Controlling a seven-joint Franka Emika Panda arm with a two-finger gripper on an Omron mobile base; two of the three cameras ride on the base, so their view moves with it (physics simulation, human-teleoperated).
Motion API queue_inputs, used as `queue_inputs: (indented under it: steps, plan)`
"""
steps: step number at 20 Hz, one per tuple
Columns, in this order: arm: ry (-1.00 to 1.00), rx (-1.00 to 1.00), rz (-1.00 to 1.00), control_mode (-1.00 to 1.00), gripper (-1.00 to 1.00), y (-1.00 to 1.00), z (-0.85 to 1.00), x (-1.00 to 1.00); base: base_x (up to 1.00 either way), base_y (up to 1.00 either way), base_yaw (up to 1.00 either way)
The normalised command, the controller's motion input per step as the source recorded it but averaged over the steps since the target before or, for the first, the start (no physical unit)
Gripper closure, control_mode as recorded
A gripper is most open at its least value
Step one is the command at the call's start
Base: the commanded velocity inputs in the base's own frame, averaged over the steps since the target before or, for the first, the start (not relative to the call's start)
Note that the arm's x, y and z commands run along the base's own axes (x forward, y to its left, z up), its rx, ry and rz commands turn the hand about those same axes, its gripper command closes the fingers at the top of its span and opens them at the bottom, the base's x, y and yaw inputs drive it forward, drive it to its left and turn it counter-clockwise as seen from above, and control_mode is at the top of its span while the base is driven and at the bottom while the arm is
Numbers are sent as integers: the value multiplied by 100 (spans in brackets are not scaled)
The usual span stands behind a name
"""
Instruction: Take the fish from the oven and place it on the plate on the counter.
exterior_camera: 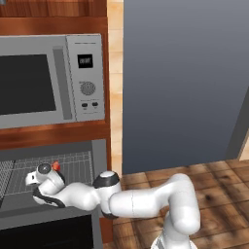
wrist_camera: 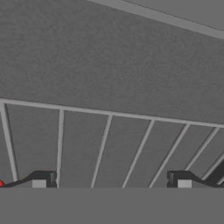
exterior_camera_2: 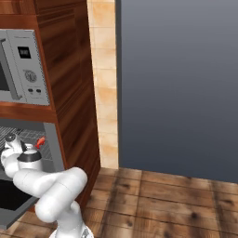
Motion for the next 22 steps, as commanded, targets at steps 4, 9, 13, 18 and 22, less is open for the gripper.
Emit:
queue_inputs:
  steps: [4,9,13,18,22]
  plan:
    - [-7,-13,-6,-100,-100,24,-100,-64,0,0,0]
    - [-1,-13,-5,-100,-100,32,-100,-62,0,0,0]
    - [-1,-19,-6,-100,-100,26,-100,-48,0,0,0]
    - [-1,-20,-7,-100,-100,30,-100,-67,0,0,0]
    - [0,-21,-7,-100,-100,31,-100,-79,0,0,0]
